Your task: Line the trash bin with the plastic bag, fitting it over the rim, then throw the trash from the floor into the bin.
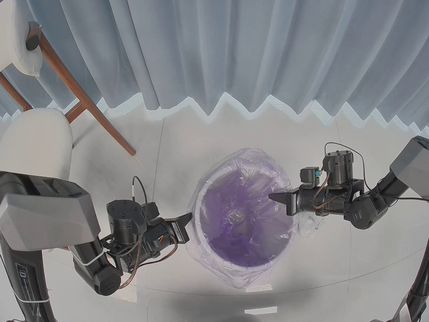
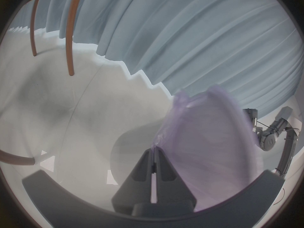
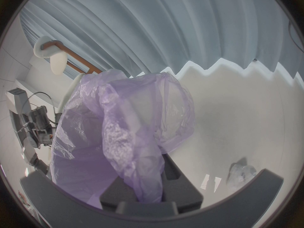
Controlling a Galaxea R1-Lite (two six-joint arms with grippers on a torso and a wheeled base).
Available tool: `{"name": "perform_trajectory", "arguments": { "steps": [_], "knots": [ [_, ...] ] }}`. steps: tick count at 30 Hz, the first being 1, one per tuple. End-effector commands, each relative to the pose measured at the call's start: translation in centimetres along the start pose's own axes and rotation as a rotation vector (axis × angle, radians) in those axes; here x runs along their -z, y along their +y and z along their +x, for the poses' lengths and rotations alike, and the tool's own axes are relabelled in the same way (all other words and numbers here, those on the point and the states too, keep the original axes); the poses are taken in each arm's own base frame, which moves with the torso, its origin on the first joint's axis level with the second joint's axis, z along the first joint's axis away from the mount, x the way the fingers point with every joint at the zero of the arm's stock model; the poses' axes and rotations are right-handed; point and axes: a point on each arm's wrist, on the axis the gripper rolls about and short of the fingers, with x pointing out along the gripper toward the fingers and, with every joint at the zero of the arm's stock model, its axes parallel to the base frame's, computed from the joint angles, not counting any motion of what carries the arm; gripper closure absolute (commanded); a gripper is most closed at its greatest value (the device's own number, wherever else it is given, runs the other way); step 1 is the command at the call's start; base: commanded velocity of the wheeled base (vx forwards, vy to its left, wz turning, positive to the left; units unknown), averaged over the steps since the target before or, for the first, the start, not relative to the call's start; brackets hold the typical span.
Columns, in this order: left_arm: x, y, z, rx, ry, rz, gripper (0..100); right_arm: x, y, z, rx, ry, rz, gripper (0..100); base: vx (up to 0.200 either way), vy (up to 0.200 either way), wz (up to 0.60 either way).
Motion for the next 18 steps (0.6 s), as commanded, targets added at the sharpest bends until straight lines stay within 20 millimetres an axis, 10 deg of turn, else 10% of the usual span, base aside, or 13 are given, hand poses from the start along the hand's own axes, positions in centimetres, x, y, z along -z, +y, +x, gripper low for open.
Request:
{"name": "perform_trajectory", "arguments": {
  "steps": [1,18],
  "knots": [
    [0.0,1.2,0.8,-0.043,-0.016,-0.014,100,-0.2,0.3,-0.6,-0.029,-0.006,0.009,100,0.0,0.0,0.0],
    [-0.4,3.1,1.0,-0.134,-0.064,-0.116,100,-0.3,0.5,-1.1,-0.07,-0.01,0.014,100,0.0,0.0,0.0]
  ]
}}
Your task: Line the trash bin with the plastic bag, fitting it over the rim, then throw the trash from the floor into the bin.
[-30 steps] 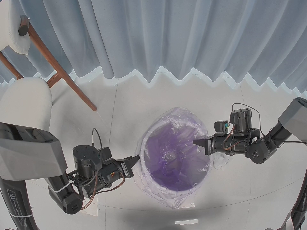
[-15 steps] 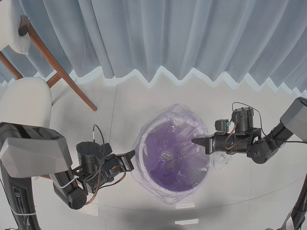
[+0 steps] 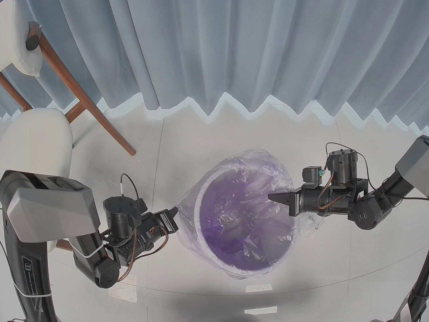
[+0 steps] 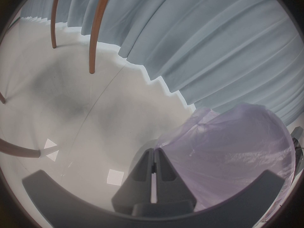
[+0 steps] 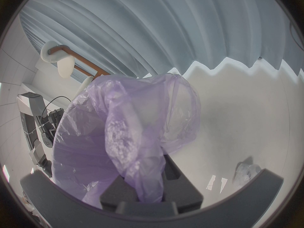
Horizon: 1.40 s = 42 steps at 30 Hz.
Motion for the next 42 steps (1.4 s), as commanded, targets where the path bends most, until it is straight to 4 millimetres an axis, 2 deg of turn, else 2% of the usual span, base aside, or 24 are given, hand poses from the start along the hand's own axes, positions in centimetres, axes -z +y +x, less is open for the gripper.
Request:
{"name": "perform_trajectory", "arguments": {
  "steps": [1,8,9,11,14,16,17,20,21,22,25,28,31,38,42],
  "knots": [
    [0.2,0.2,0.0,-0.009,0.001,0.0,100,0.0,0.0,-0.1,0.003,-0.004,-0.001,100,0.0,0.0,0.0],
    [1.0,-1.5,-0.4,0.028,0.024,0.018,100,-0.1,-0.2,-0.1,0.007,-0.02,-0.006,100,0.0,0.0,0.0],
    [0.9,-1.6,-0.5,0.025,0.012,0.018,0,-0.1,-0.2,-0.1,0.007,-0.02,-0.004,100,0.0,0.0,0.0],
    [0.9,-1.8,-0.8,0.012,0.002,0.023,0,-0.1,-0.2,0.0,0.008,-0.02,0.006,100,0.0,0.0,0.0],
    [0.5,-2.0,-2.7,-0.003,0.001,0.026,0,-0.3,-0.3,0.0,0.014,-0.026,0.088,100,0.0,0.0,0.0],
    [0.5,-2.0,-2.8,-0.004,0.002,0.026,0,-0.3,-0.3,0.1,0.016,-0.026,0.094,100,0.0,0.0,0.0],
    [-0.5,-2.4,-5.2,0.0,-0.008,0.024,0,-0.8,-0.5,0.4,0.048,-0.048,0.195,100,0.0,0.0,0.0],
    [-1.8,-2.3,-8.1,-0.012,-0.045,0.016,0,-1.0,-1.1,1.2,0.092,-0.056,0.245,100,0.0,0.0,0.0],
    [-2.0,-2.2,-8.4,-0.013,-0.05,0.016,0,-0.9,-1.1,1.3,0.099,-0.055,0.246,100,0.0,0.0,0.0],
    [-3.1,-2.3,-9.7,-0.012,-0.096,0.014,0,-0.5,-1.7,2.1,0.146,-0.047,0.255,100,0.0,0.0,0.0],
    [-4.8,-3.0,-11.6,0.014,-0.169,0.016,0,0.1,-2.2,3.4,0.175,-0.037,0.258,100,0.0,0.0,0.0],
    [-4.6,-3.0,-13.1,-0.011,-0.134,0.016,0,0.9,-2.2,4.4,0.168,-0.015,0.258,100,0.0,0.0,0.0],
    [-4.0,-2.8,-13.6,-0.028,-0.097,0.021,0,1.6,-2.2,5.2,0.163,-0.001,0.251,100,0.0,0.0,0.0],
    [-4.8,-3.4,-14.4,-0.027,-0.158,0.055,0,3.6,-3.7,7.9,0.199,-0.008,0.143,100,0.0,0.0,0.0],
    [-4.9,-3.4,-14.4,-0.037,-0.165,0.054,0,2.8,-4.3,9.7,0.276,-0.074,0.159,100,0.0,0.0,0.0]
  ]
}}
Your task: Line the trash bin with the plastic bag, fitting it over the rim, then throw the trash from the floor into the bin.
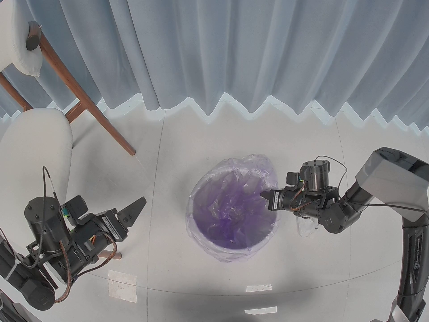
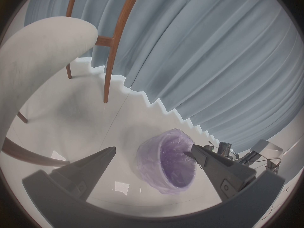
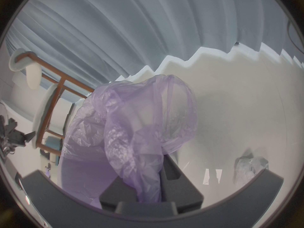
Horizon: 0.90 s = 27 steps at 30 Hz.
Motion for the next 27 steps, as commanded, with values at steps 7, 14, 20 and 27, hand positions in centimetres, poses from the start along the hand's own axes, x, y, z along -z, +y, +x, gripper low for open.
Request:
{"name": "perform_trajectory", "arguments": {
  "steps": [7,14,20,27],
  "knots": [
    [-0.5,-0.2,-0.5,0.006,-0.032,0.002,0,0.2,-0.6,4.2,0.167,-0.107,0.155,100,0.0,0.0,0.0],
    [-0.2,-0.4,-0.5,0.014,-0.018,0.005,0,1.2,0.3,4.3,0.182,-0.104,0.297,100,0.0,0.0,0.0],
    [-0.1,-0.5,-0.5,0.018,-0.011,0.006,0,1.1,0.8,4.2,0.17,-0.11,0.282,100,0.0,0.0,0.0],
    [-0.1,-0.5,-0.5,0.014,-0.013,0.006,0,-0.6,1.8,3.7,0.12,-0.201,0.259,0,0.0,0.0,0.0]
  ]
}}
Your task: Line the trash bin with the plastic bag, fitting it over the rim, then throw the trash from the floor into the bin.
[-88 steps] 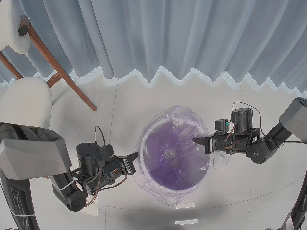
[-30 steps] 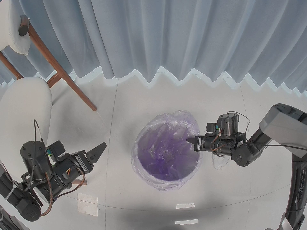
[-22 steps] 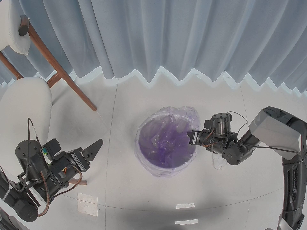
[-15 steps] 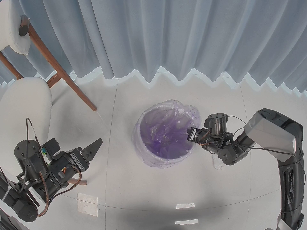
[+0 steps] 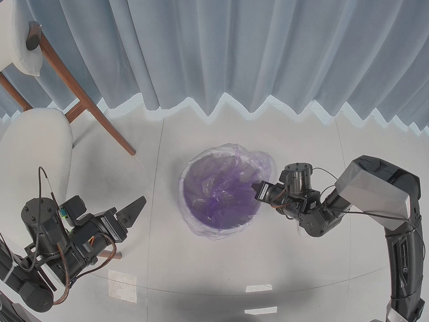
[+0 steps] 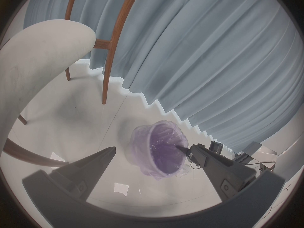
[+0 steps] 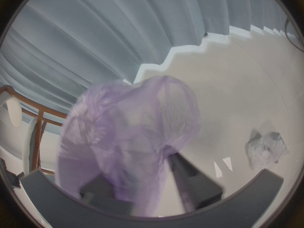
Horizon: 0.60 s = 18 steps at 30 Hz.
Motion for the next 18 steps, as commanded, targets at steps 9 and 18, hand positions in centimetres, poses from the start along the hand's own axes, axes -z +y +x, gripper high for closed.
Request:
{"name": "perform_trajectory", "arguments": {
  "steps": [9,18],
  "knots": [
    [0.1,0.0,0.1,-0.001,0.002,0.02,0,-2.2,2.6,-3.9,-0.097,-0.048,-0.006,0,0.0,0.0,0.0],
    [0.2,0.1,0.1,-0.004,0.008,0.025,0,-3.7,-1.0,-7.6,-0.05,-0.006,0.108,0,0.0,0.0,0.0]
  ]
}}
